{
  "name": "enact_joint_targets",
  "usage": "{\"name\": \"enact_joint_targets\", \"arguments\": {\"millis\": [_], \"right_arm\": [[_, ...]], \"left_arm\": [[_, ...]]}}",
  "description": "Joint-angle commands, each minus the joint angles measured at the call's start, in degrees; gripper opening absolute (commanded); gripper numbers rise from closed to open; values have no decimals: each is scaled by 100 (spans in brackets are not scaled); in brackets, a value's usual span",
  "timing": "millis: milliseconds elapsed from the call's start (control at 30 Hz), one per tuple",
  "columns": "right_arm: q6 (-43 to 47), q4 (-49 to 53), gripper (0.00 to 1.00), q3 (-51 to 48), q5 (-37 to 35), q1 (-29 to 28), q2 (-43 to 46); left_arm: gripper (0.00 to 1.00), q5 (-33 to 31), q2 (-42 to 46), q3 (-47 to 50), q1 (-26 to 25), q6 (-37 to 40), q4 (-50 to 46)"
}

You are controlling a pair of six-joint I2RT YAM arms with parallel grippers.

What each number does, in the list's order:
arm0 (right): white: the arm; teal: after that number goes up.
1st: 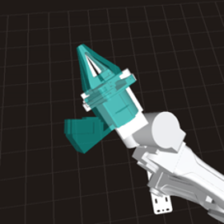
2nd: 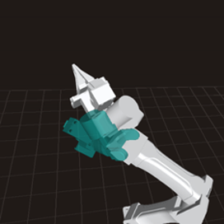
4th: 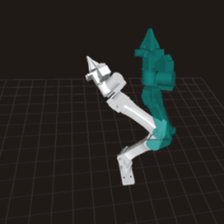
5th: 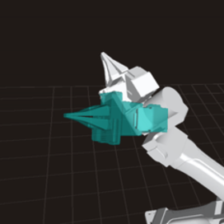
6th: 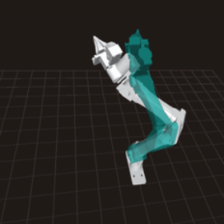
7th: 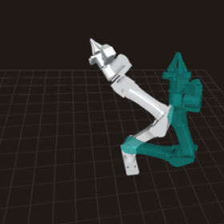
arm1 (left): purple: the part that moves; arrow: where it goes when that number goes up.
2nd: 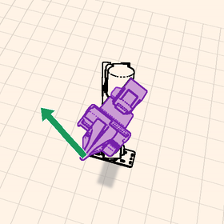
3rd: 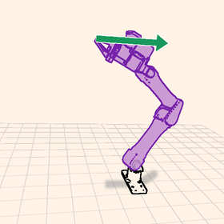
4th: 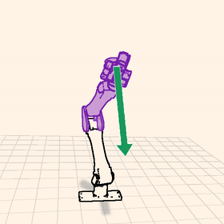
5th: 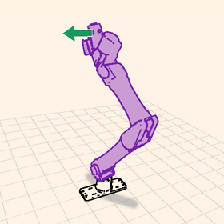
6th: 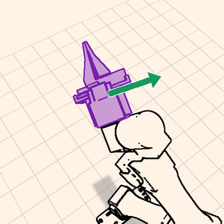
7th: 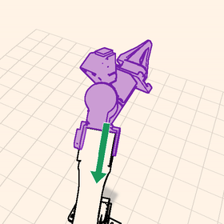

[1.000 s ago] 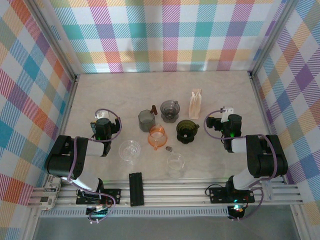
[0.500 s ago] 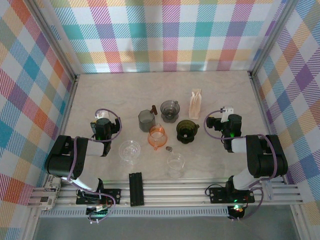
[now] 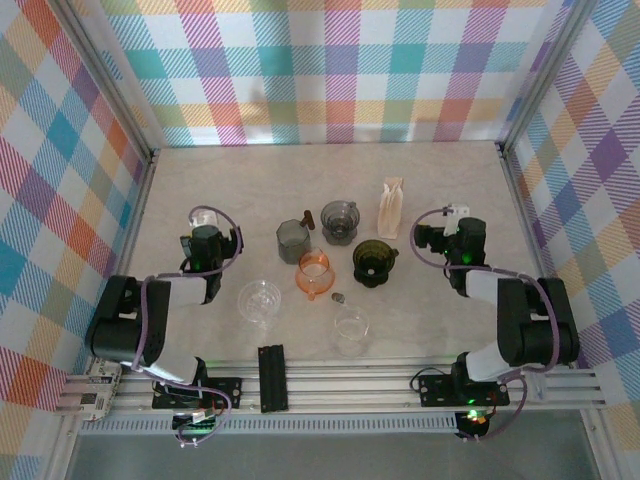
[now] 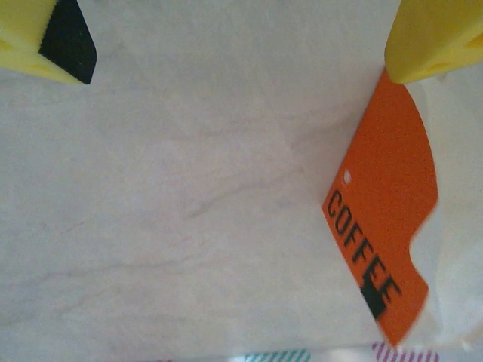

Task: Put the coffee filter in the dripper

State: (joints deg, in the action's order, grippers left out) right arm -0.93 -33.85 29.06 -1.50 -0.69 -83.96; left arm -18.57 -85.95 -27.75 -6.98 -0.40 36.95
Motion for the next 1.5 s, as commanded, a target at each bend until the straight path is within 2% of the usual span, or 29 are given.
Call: {"name": "enact_joint_targets", "arguments": {"millis": [0, 167, 267, 333, 400, 433, 467, 500, 533, 600, 700, 867, 933, 1133, 1333, 1467], "right_arm": [[-237, 883, 99, 290, -258, 27, 344], [-673, 1510, 99, 569, -569, -8, 818], [-1180, 1719, 99, 683, -1074, -36, 986], [-1868, 1912, 99, 797, -1350, -36, 942], [-2865, 2638, 99, 1079, -1364, 6, 868], [-3332, 3256, 99, 1301, -1366, 17, 820], [-3325, 3396, 99, 1432, -1142, 33, 734], [-3108, 3286, 99, 1461, -868, 31, 647], [-3046, 3201, 99, 1462, -620, 30, 604], [-3092, 3052, 99, 1381, -340, 26, 638], [-2864, 3310, 99, 1517, -48, -57, 773], [-2312, 3674, 99, 1856, 412, -601, 754], [-2168, 3939, 99, 2159, 227, -920, 579], [-2087, 4102, 99, 3047, -324, -1566, -264], [-2088, 5136, 99, 4338, -1136, -1793, -1411], [-2025, 5444, 99, 4843, -1335, -1853, -1942]], "left_arm": [[100, -262, 488, -115, 47, -104, -547], [100, -371, 1354, -46, 42, -370, -796], [100, -252, 1890, -86, 37, -612, -880], [100, -688, 2144, -243, 48, -1345, -1093], [100, -1206, 2250, -678, 50, -2359, -1970], [100, -1387, 2283, -1034, 60, -2947, -2816], [100, -1678, 2281, -1499, 60, -3862, -4217], [100, -1999, 2206, -1909, 62, -4887, -5136], [100, -2169, 2106, -2191, 65, -5150, -5719], [100, -1820, 2044, -2383, 64, -4637, -5784], [100, -1025, 2201, -2281, 58, -4344, -5575], [100, 730, 2472, -2123, 24, -4319, -5456], [100, 1073, 2525, -2026, -58, -4349, -5356], [100, 1372, 2781, -1699, -559, -4229, -4988], [100, 1543, 2743, -1528, -774, -4183, -4918], [100, 1659, 2746, -1487, -800, -4121, -4873]]}}
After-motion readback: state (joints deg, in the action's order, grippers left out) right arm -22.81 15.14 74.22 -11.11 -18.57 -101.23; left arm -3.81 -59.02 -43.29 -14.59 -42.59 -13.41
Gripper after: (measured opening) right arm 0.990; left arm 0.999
